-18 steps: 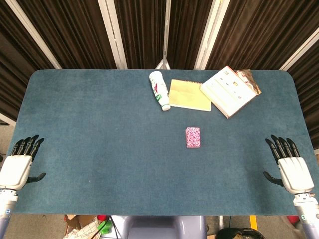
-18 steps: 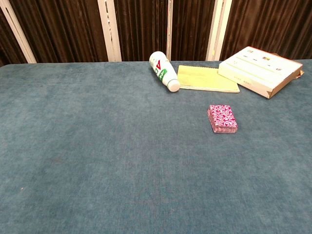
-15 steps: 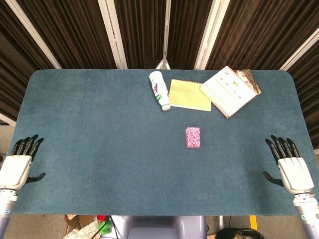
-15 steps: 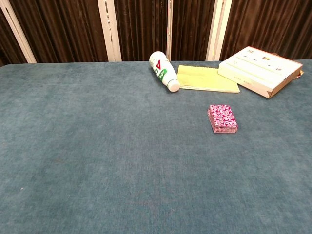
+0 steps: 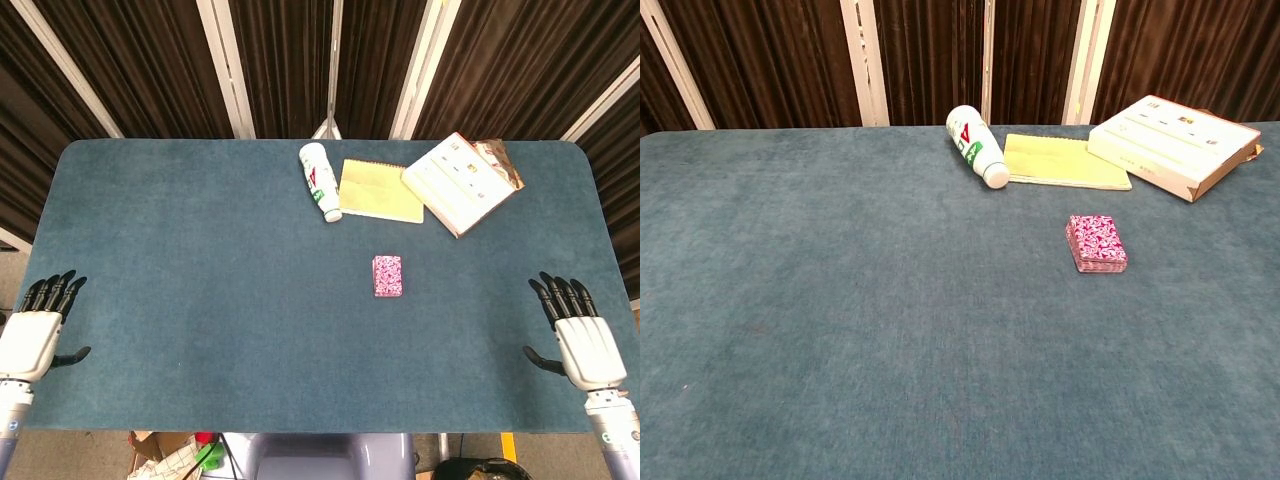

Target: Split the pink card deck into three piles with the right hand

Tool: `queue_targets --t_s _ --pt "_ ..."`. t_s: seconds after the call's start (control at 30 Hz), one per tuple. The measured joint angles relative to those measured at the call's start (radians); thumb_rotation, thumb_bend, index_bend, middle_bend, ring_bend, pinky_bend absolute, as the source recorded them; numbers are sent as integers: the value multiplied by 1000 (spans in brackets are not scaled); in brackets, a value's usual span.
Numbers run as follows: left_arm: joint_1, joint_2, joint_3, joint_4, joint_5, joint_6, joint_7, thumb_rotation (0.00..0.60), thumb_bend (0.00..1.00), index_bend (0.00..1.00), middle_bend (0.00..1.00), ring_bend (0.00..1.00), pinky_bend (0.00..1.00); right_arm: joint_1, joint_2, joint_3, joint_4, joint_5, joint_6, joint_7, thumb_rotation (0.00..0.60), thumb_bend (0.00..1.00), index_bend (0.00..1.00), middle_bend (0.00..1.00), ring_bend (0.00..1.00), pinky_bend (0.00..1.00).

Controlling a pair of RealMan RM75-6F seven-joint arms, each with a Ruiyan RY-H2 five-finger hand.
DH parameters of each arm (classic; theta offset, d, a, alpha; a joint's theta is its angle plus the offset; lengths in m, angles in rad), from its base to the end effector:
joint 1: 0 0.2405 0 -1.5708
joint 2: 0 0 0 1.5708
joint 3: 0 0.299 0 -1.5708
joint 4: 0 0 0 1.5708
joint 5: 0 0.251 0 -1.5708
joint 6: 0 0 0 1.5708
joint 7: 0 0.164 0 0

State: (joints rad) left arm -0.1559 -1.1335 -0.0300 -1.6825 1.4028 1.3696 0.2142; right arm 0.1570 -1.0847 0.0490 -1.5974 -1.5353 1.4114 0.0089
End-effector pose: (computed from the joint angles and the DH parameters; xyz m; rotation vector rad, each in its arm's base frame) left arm -0.3544 0.2247 0.1113 -1.4838 -0.9018 -0.7345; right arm -0.3563 -0.2338 0.1417 1.5052 -0.8647 0.8998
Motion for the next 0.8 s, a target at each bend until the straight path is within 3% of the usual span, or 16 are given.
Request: queue_targets --t_s 0.23,0.43,0.63,0.8 --pt "-4 2 4 -4 12 -6 -8 600 63 0 0 0 0 37 29 29 -92 18 -38 -50 600 215 0 0 0 0" --pt "-7 5 3 -3 17 -9 -26 600 63 0 0 0 0 119 44 73 -215 106 -160 -184 600 214 2 0 0 0" --pt "-10 16 7 -5 9 -27 -37 600 63 0 0 0 0 233 24 124 -304 317 -299 -359 600 214 4 0 0 0" --pt "-11 20 8 3 17 -25 -45 600 63 0 0 0 0 357 -25 159 -346 595 -363 -530 600 214 4 0 0 0"
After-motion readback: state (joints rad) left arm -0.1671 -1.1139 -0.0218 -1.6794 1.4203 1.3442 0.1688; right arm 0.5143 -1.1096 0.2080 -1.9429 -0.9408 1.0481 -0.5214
